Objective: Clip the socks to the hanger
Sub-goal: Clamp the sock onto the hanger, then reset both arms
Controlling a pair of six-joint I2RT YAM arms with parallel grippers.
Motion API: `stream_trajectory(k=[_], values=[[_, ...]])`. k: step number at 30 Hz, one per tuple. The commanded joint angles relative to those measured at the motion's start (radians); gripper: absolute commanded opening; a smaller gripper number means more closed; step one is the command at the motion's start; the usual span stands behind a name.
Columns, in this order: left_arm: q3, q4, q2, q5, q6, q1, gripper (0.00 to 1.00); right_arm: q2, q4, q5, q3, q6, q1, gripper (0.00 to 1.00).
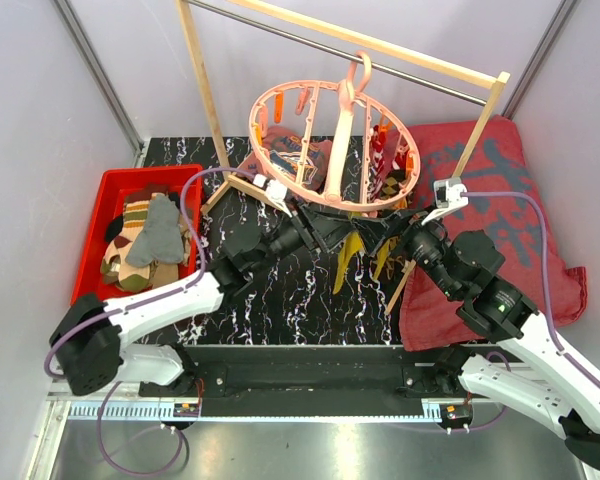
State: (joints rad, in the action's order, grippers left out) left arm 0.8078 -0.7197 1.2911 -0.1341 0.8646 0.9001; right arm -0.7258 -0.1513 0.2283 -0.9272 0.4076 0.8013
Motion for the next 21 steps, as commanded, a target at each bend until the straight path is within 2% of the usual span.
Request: stream_trajectory(k=[1,2,5,6,10,16,21], values=[[-0.03,0.115,-0.119,0.129,-0.163,-0.003,0.7,0.005,-0.039,0.049,-0.061,-0.061,0.004,0.94],[-0.041,0.173,-0.137,0.161,-0.202,-0.004,0.76,0.005,-0.051,0.063,-0.071,-0.081,0.004,0.95],[-0.076,0.299,-0.234,0.229,-0.269,-0.026,0.85,0.006,-0.1,0.095,-0.094,-0.119,0.004,0.97],[-0.093,0.33,-0.251,0.26,-0.283,-0.038,0.9,0.005,-0.125,0.1,-0.101,-0.128,0.003,0.98],[-0.151,0.466,-0.354,0.289,-0.328,-0.087,0.99,0.005,-0.174,0.109,-0.13,-0.18,0.004,0.99],[-0.208,0.635,-0.539,0.312,-0.416,-0.138,0.99,0.006,-0.249,0.166,-0.165,-0.237,0.004,1.0],[-0.22,0.672,-0.685,0.309,-0.478,-0.145,0.99,0.006,-0.268,0.181,-0.162,-0.247,0.004,1.0]])
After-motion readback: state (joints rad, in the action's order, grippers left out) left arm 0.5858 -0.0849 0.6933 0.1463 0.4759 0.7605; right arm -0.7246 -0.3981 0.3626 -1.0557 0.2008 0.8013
